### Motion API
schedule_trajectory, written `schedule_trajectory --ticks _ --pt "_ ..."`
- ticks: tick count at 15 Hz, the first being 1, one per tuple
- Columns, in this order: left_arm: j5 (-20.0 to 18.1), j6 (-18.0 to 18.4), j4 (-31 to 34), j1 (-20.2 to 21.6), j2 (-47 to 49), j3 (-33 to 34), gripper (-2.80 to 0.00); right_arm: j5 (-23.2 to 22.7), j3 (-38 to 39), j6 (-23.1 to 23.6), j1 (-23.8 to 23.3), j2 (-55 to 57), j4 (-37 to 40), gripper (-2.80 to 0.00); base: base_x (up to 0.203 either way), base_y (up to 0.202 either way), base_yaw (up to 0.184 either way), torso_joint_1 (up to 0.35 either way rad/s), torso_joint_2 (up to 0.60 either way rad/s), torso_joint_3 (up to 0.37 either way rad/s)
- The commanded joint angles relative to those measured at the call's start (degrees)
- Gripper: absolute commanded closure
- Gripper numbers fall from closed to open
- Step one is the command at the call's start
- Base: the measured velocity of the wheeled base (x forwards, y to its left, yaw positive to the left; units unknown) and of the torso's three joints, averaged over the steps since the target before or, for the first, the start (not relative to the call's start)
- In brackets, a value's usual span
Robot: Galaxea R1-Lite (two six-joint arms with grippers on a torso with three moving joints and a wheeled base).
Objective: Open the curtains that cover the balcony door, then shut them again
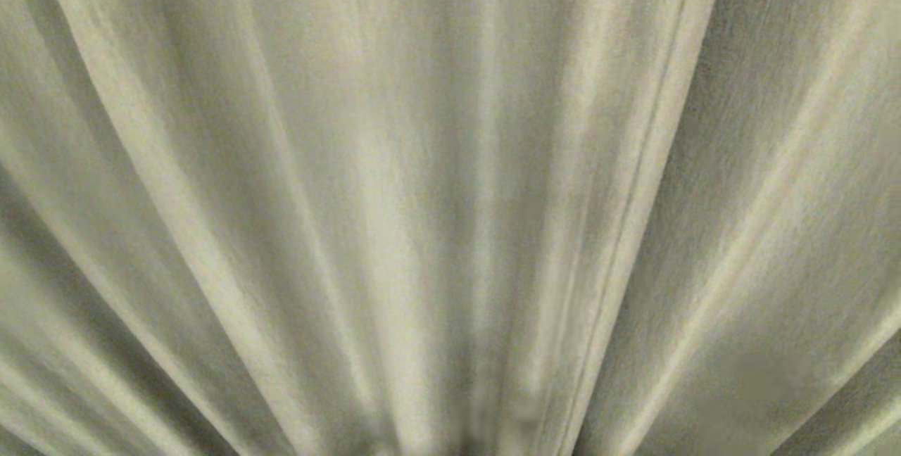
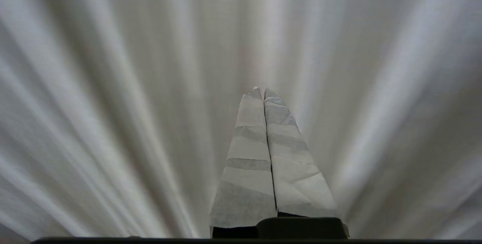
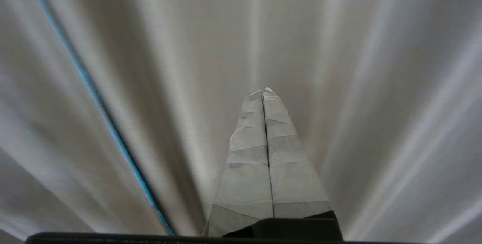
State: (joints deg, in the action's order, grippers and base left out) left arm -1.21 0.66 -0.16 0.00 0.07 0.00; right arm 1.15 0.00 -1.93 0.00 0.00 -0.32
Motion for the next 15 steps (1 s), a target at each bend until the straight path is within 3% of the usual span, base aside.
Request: schedule_trajectory --ticks 1,7,15 --pt "-0.02 0.04 -0.02 0.0 -0.07 0.0 0.0 0.0 0.0 -0.01 0.0 0.0 -0.12 0.0 0.0 -0.19 0.001 -0.002 0.01 0.002" --pt "-0.02 0.13 -0.02 0.0 -0.07 0.0 0.0 0.0 0.0 -0.01 0.0 0.0 -0.03 0.0 0.0 -0.164 0.002 0.003 0.0 0.001" --pt "-0.02 0.13 -0.02 0.0 -0.07 0.0 0.0 0.0 0.0 -0.01 0.0 0.0 -0.03 0.0 0.0 0.0 0.0 0.0 0.0 0.0"
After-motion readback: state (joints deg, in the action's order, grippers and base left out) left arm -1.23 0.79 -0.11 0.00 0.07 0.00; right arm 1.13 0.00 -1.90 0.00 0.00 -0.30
